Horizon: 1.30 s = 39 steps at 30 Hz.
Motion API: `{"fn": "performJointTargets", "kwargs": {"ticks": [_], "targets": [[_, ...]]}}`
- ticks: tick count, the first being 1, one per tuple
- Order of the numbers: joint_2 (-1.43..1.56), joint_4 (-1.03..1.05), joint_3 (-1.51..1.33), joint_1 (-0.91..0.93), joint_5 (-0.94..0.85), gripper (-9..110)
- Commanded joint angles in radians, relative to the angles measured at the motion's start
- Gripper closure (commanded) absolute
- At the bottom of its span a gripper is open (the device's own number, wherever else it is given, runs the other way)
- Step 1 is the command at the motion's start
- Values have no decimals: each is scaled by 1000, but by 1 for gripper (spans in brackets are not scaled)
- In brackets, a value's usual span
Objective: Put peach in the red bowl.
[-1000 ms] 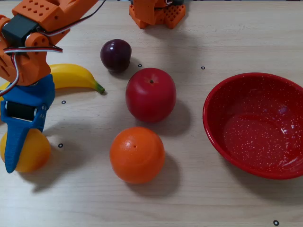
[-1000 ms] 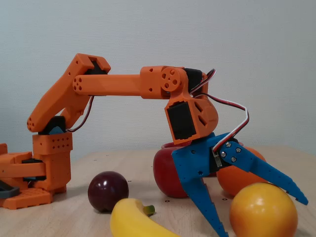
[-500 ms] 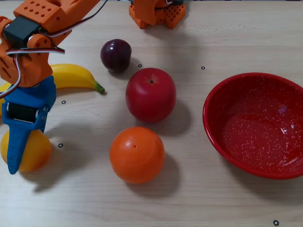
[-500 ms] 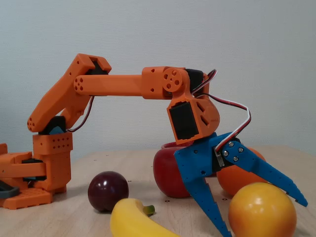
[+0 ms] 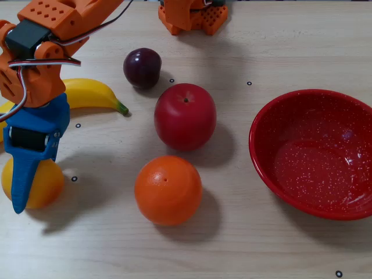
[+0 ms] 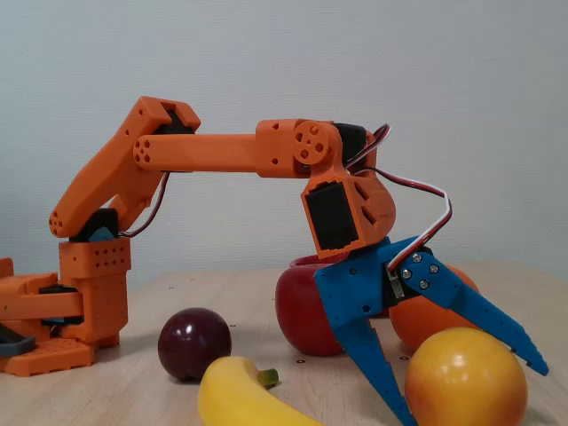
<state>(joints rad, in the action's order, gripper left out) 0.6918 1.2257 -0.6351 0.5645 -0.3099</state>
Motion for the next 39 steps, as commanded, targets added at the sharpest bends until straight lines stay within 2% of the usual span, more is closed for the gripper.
{"fn": "performJointTargets", "kwargs": {"ticks": [1, 16, 22, 26, 39], "targets": [[150, -25, 28, 15, 5, 64], [152, -23, 28, 20, 3, 76], [153, -15, 28, 20, 3, 88], [155, -9, 28, 20, 3, 101], [181, 3, 29, 25, -75, 102]]}}
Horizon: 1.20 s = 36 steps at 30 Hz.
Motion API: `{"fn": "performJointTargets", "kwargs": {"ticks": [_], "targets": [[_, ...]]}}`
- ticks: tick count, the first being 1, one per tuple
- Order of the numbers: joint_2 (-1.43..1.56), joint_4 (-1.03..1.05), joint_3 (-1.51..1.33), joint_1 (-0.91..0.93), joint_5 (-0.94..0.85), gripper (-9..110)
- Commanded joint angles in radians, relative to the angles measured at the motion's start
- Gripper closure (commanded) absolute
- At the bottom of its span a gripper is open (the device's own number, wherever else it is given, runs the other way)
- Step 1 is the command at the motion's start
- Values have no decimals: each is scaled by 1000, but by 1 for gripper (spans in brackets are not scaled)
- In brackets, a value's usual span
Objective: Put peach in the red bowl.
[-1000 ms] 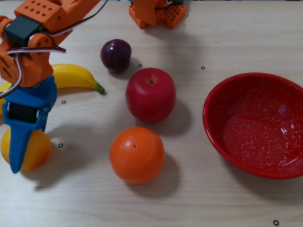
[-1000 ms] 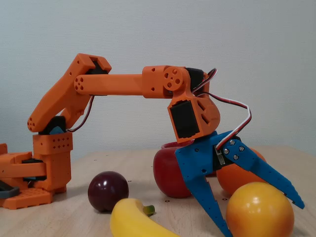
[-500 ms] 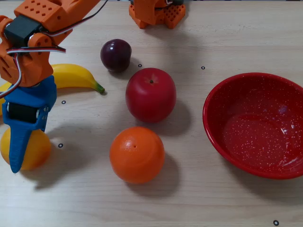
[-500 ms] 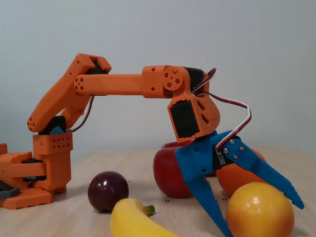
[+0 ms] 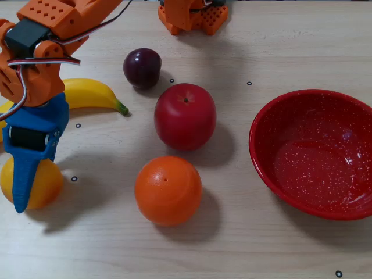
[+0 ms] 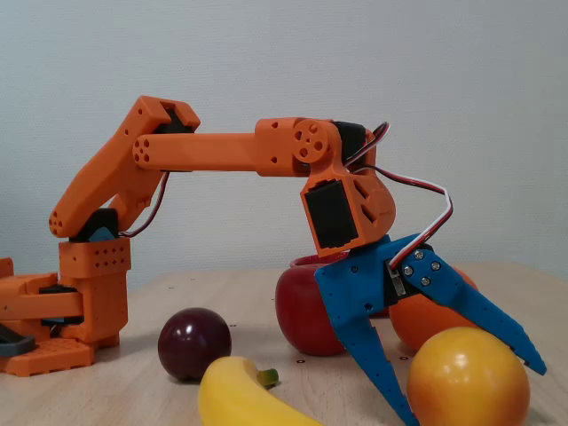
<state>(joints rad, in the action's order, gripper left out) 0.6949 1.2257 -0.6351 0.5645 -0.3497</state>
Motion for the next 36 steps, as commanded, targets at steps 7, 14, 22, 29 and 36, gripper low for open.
{"fn": "performJointTargets", "kwargs": {"ticks": [7, 14, 22, 29, 36], "targets": [[227, 14, 28, 18, -46, 102], [295, 52, 28, 11, -35, 102], [393, 84, -8, 3, -11, 102], [571, 77, -126, -20, -5, 102], [816, 67, -337, -44, 5, 102]]}}
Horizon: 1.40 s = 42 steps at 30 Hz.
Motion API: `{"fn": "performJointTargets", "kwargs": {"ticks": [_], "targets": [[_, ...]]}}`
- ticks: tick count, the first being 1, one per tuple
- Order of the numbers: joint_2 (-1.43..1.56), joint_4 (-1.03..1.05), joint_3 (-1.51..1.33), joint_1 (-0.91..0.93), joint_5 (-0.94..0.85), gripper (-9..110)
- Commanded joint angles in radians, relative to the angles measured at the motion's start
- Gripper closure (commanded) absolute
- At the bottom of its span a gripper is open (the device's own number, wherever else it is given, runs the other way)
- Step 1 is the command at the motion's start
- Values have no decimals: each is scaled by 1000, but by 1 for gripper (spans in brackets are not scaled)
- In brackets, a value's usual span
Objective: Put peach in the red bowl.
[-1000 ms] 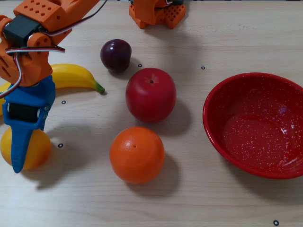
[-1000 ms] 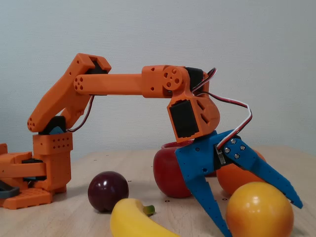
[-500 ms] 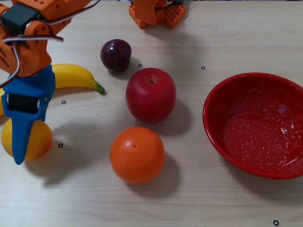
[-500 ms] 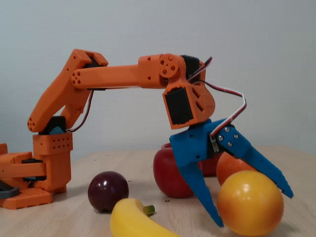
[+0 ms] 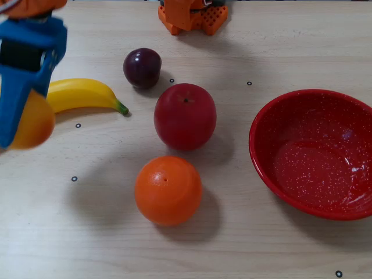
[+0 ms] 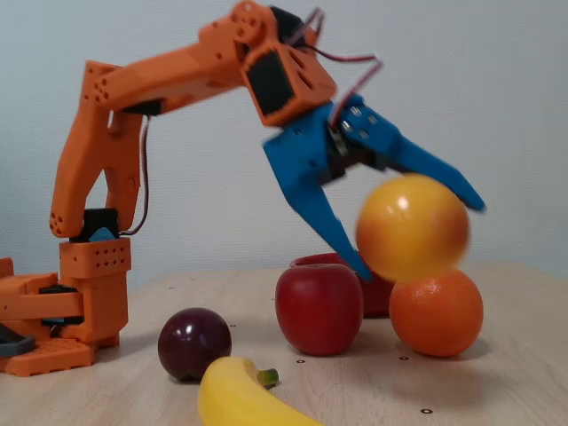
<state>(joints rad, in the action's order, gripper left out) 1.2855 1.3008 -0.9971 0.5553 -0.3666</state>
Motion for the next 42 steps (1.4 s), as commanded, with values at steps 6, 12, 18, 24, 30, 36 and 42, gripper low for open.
{"fn": "performJointTargets", "kwargs": {"ticks": [6, 12, 18, 24, 30, 36, 42], "targets": [[472, -15, -204, -46, 23, 102], [689, -12, -414, -23, 17, 102], [790, -35, -529, -11, 8, 102], [742, -112, -495, -69, 14, 102], [660, -147, -411, -187, 29, 102], [614, -150, -321, -357, 60, 102], [606, -120, -261, -563, 104, 102]]}}
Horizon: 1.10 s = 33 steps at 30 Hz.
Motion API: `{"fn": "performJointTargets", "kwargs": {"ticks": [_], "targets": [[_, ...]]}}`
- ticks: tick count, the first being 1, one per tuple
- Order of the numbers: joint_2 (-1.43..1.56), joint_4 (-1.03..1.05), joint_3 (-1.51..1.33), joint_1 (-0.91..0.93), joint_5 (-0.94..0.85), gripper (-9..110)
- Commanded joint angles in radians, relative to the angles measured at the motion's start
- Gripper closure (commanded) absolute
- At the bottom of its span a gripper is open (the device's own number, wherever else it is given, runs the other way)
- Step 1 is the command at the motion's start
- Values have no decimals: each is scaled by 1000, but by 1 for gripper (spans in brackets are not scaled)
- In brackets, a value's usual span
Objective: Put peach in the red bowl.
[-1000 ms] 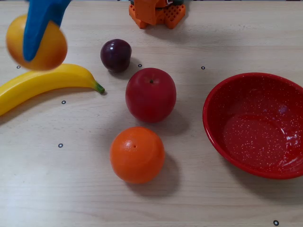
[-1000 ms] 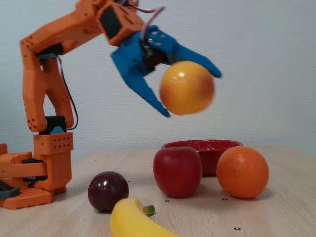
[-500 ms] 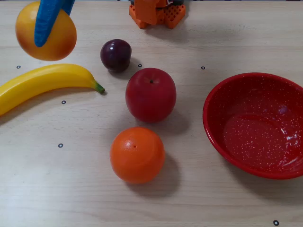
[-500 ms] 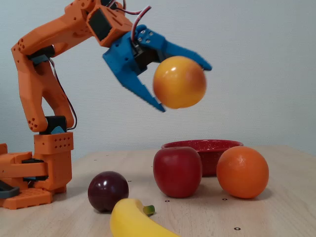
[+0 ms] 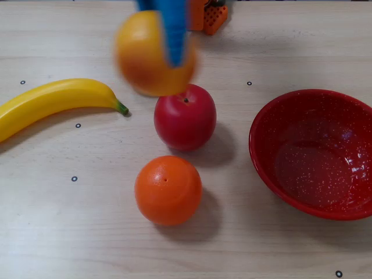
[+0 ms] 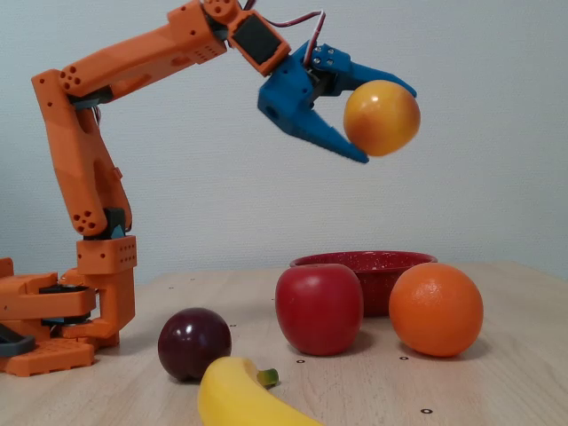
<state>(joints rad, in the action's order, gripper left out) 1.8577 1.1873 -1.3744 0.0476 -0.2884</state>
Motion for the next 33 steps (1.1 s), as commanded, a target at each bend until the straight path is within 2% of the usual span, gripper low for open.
{"fn": "performJointTargets", "kwargs": {"ticks": [1, 9, 14, 28, 33], "targets": [[34, -9, 117, -89, 35, 102], [15, 38, 123, -353, 67, 102], [-89, 173, 196, -439, 98, 102], [-411, 365, 371, -515, 69, 102], [-512, 357, 402, -525, 57, 102]]}}
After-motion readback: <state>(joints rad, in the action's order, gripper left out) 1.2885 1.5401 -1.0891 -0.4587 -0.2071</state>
